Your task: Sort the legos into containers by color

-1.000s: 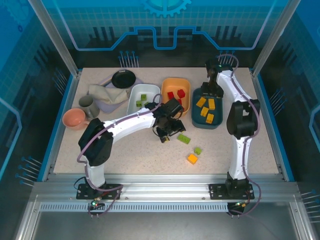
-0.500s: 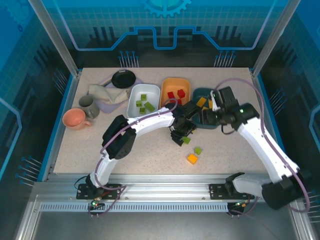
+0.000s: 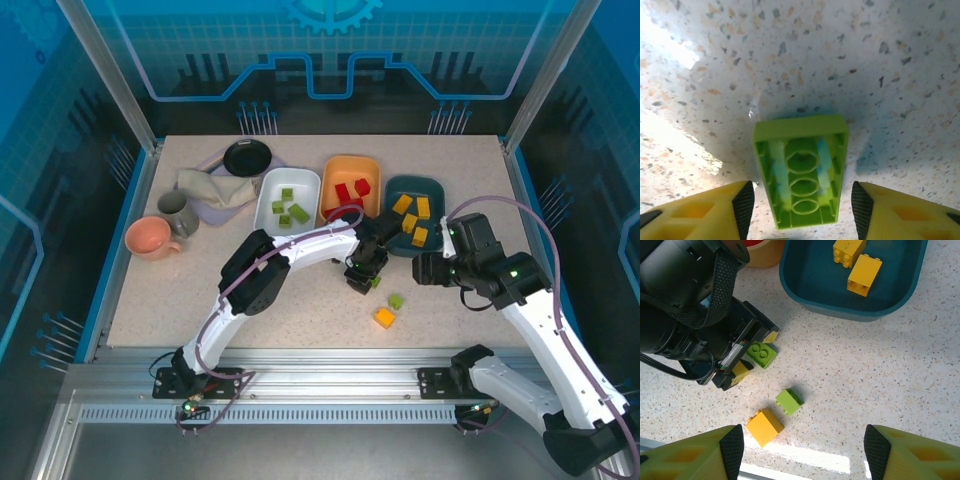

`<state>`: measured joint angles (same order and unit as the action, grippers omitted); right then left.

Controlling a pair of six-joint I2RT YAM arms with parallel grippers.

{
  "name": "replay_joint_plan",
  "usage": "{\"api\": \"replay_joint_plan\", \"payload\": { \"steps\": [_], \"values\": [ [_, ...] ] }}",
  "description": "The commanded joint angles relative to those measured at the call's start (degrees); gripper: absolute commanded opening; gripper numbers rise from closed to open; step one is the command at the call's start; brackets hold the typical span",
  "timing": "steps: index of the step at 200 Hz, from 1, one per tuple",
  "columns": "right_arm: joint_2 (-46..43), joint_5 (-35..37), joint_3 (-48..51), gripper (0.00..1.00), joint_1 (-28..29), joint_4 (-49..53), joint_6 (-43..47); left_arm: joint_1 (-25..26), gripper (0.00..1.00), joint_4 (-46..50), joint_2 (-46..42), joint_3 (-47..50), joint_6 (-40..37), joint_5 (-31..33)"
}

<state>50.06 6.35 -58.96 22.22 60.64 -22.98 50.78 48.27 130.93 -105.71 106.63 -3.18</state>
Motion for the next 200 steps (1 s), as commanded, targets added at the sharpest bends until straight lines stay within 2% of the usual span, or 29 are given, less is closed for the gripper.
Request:
{"api": "replay_joint_plan", "payload": {
  "steps": [1,36,78,121,151,200],
  "values": [
    [-0.50,-1.57,-0.37,0.67,0.54,1.50,-0.99,-0.40,0.52,-0.22,1.18,0.54,1.32,1.85],
    [-0.47,-2.01,-0.41,0.67,0.51,1.32,-1.01,-0.51,0.38,-1.18,1.18,1.50,0.71,3.13],
    [-0.15,-2.04,-0.19,0.67,0.53,1.06,-0.86,-0.51,0.31,-2.41,-0.10,3.65,0.25,3.94],
    [-0.05,-2.39,-0.76,0.67,0.55,0.72,-0.52,-0.59,0.31,0.20,-5.32,3.75,-7.29,7.50],
    [0.38,-4.30,-2.21,0.67,0.50,-0.14,0.64,-1.17,0.32,2.13,-14.21,8.14,-12.84,10.84],
    [2.91,-10.68,-3.05,0.67,1.47,-5.25,1.30,-7.28,0.31,9.21,-26.47,14.18,-28.17,16.28]
  ]
}}
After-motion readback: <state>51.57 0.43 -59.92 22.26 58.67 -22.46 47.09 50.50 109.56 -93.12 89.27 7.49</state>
